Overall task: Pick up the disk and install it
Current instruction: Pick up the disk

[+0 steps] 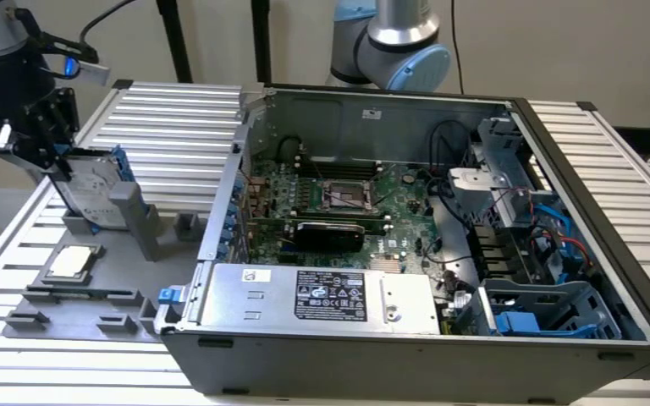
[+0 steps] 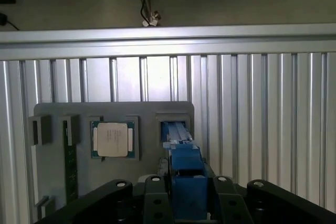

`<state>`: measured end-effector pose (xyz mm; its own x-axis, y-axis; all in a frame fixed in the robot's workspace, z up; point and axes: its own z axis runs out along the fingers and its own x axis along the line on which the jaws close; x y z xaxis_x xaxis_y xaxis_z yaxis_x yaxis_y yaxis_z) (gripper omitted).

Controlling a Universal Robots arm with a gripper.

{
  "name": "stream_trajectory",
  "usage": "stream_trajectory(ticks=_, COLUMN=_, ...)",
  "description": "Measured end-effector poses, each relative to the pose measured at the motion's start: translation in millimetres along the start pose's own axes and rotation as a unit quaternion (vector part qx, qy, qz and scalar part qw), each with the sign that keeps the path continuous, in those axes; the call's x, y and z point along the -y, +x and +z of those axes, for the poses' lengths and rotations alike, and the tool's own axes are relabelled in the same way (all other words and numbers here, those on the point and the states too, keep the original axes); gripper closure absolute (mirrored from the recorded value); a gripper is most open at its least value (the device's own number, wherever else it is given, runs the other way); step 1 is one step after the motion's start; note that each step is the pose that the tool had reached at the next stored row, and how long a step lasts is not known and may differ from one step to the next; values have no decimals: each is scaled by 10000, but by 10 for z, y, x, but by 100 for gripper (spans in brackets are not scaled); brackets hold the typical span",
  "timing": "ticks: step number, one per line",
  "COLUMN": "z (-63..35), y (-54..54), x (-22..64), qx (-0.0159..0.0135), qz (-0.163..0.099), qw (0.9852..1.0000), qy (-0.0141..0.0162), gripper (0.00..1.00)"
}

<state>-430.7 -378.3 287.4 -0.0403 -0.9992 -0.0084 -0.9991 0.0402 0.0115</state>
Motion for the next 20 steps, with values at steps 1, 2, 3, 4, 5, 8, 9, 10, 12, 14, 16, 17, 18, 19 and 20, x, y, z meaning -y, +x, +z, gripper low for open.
stream_trajectory(ticks=1, z=0, y=7, x=0, qx=0, qz=0, qw=10000, qy=0, gripper=100)
stream_trajectory(ticks=2, z=0, y=16, x=1, qx=0, qz=0, qw=10000, qy=0, gripper=100)
stream_trajectory(ticks=3, z=-1, y=28, x=1, qx=-1, qz=0, qw=10000, qy=0, gripper=100)
stream_trajectory(ticks=4, z=0, y=37, x=1, qx=0, qz=0, qw=10000, qy=0, gripper=100)
stream_trajectory(ticks=5, z=0, y=46, x=2, qx=1, qz=1, qw=10000, qy=1, gripper=100)
stream_trajectory(ticks=8, z=0, y=56, x=3, qx=1, qz=1, qw=10000, qy=1, gripper=100)
stream_trajectory(ticks=9, z=0, y=56, x=2, qx=2, qz=1, qw=10000, qy=0, gripper=100)
stream_trajectory(ticks=10, z=0, y=57, x=2, qx=2, qz=1, qw=10000, qy=0, gripper=100)
stream_trajectory(ticks=12, z=0, y=58, x=2, qx=2, qz=0, qw=10000, qy=0, gripper=100)
stream_trajectory(ticks=14, z=0, y=58, x=2, qx=2, qz=0, qw=10000, qy=1, gripper=100)
stream_trajectory(ticks=16, z=-2, y=58, x=2, qx=2, qz=0, qw=10000, qy=1, gripper=100)
stream_trajectory(ticks=17, z=-8, y=58, x=2, qx=2, qz=0, qw=10000, qy=1, gripper=100)
stream_trajectory(ticks=18, z=-18, y=58, x=2, qx=3, qz=1, qw=10000, qy=2, gripper=100)
stream_trajectory(ticks=19, z=-39, y=57, x=2, qx=2, qz=1, qw=10000, qy=1, gripper=100)
stream_trajectory(ticks=20, z=-66, y=57, x=1, qx=2, qz=1, qw=10000, qy=0, gripper=100)
